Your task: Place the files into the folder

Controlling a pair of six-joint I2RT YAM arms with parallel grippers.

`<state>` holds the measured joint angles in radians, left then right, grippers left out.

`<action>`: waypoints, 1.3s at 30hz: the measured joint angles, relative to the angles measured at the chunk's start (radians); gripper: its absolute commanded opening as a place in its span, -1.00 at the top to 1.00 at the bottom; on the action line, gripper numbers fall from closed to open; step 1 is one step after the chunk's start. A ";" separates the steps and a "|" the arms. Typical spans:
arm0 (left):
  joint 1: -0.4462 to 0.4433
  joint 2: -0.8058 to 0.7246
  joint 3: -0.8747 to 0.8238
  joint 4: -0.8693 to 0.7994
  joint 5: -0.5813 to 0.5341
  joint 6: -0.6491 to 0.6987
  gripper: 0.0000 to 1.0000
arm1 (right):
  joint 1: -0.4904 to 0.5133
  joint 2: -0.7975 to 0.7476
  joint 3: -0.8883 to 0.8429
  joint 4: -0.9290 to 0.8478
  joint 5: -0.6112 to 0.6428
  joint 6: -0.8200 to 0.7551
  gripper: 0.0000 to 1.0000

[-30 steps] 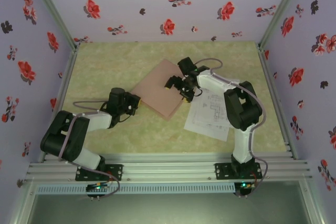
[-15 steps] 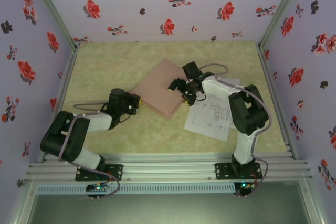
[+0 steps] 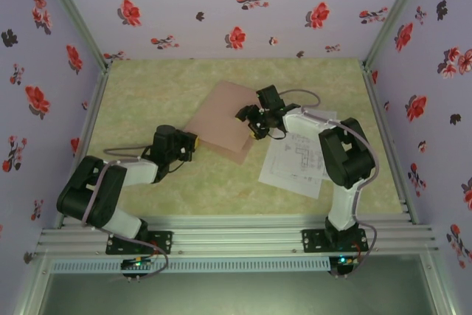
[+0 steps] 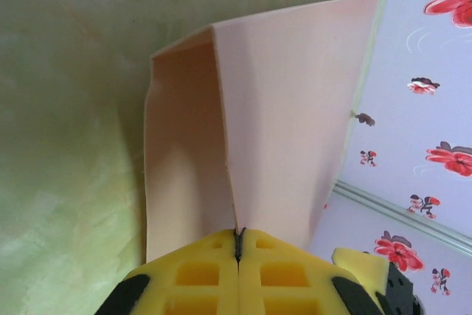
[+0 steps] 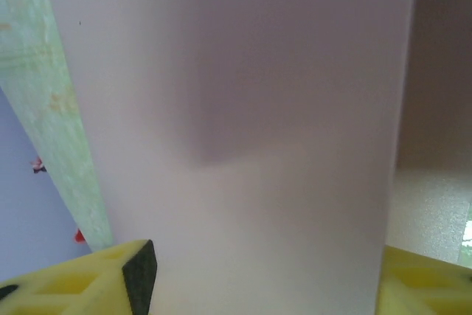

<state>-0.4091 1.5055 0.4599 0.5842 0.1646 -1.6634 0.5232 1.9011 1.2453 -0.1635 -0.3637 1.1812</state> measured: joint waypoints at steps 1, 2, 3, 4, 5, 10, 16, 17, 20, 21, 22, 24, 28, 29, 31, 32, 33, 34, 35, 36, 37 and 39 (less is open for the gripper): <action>-0.001 0.000 -0.001 0.000 -0.002 -0.001 1.00 | 0.000 0.000 -0.003 0.008 0.001 0.006 0.16; -0.002 0.000 -0.002 0.000 -0.003 -0.003 1.00 | 0.000 0.000 -0.005 0.013 0.001 0.010 0.34; -0.002 0.000 -0.003 0.000 -0.004 -0.004 1.00 | 0.000 0.000 -0.005 0.018 0.001 0.010 0.47; -0.002 0.000 -0.004 0.001 -0.005 -0.006 1.00 | 0.000 0.000 -0.005 0.022 0.001 0.011 0.61; -0.002 0.000 -0.005 0.000 -0.005 -0.007 1.00 | 0.000 0.000 -0.005 0.029 0.000 0.016 0.76; -0.007 -0.010 -0.005 -0.022 -0.006 -0.006 0.61 | 0.000 0.000 0.009 0.021 0.000 -0.001 1.00; -0.019 -0.219 0.060 -0.330 -0.019 0.111 -0.18 | 0.014 0.006 0.178 -0.174 0.049 -0.115 1.00; -0.019 -0.270 0.103 -0.420 -0.028 0.160 -0.19 | 0.017 0.008 0.214 -0.208 0.058 -0.135 1.00; -0.024 -0.380 0.258 -0.645 -0.057 0.345 -0.29 | 0.030 0.028 0.332 -0.325 0.084 -0.183 1.00; -0.029 -0.403 0.308 -0.706 -0.066 0.416 -0.29 | 0.036 0.043 0.383 -0.371 0.095 -0.197 1.00; -0.034 -0.418 0.340 -0.750 -0.074 0.475 -0.31 | 0.042 0.057 0.424 -0.407 0.101 -0.207 1.00; -0.061 -0.447 0.390 -0.838 -0.113 0.624 -0.43 | 0.056 0.098 0.529 -0.494 0.118 -0.222 1.00; -0.169 -0.482 0.388 -0.887 -0.219 0.962 -0.98 | 0.074 0.173 0.695 -0.639 0.139 -0.231 1.00; -0.205 -0.489 0.377 -0.866 -0.245 1.056 -0.98 | 0.076 0.186 0.721 -0.662 0.140 -0.230 1.00; -0.259 -0.490 0.354 -0.814 -0.287 1.235 -0.98 | 0.079 0.199 0.745 -0.695 0.136 -0.227 1.00; -0.278 -0.481 0.347 -0.788 -0.306 1.321 -0.98 | 0.079 0.204 0.753 -0.708 0.132 -0.222 1.00; -0.294 -0.467 0.343 -0.760 -0.324 1.399 -0.98 | 0.079 0.209 0.759 -0.721 0.130 -0.217 1.00; -0.308 -0.446 0.342 -0.736 -0.340 1.464 -0.98 | 0.079 0.214 0.763 -0.729 0.127 -0.212 1.00; -0.322 -0.420 0.341 -0.709 -0.357 1.528 -0.98 | 0.079 0.220 0.768 -0.737 0.124 -0.207 1.00; -0.335 -0.391 0.341 -0.684 -0.373 1.587 -0.98 | 0.079 0.224 0.772 -0.745 0.122 -0.201 1.00; -0.346 -0.362 0.342 -0.664 -0.388 1.635 -0.98 | 0.079 0.226 0.777 -0.752 0.120 -0.201 1.00; -0.369 -0.296 0.343 -0.631 -0.411 1.728 -0.98 | 0.080 0.227 0.779 -0.758 0.117 -0.193 1.00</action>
<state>-0.7784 1.2098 0.8028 -0.0471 -0.2466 0.0647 0.6033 2.1284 2.0247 -0.9215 -0.2466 0.9882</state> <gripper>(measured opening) 0.991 0.064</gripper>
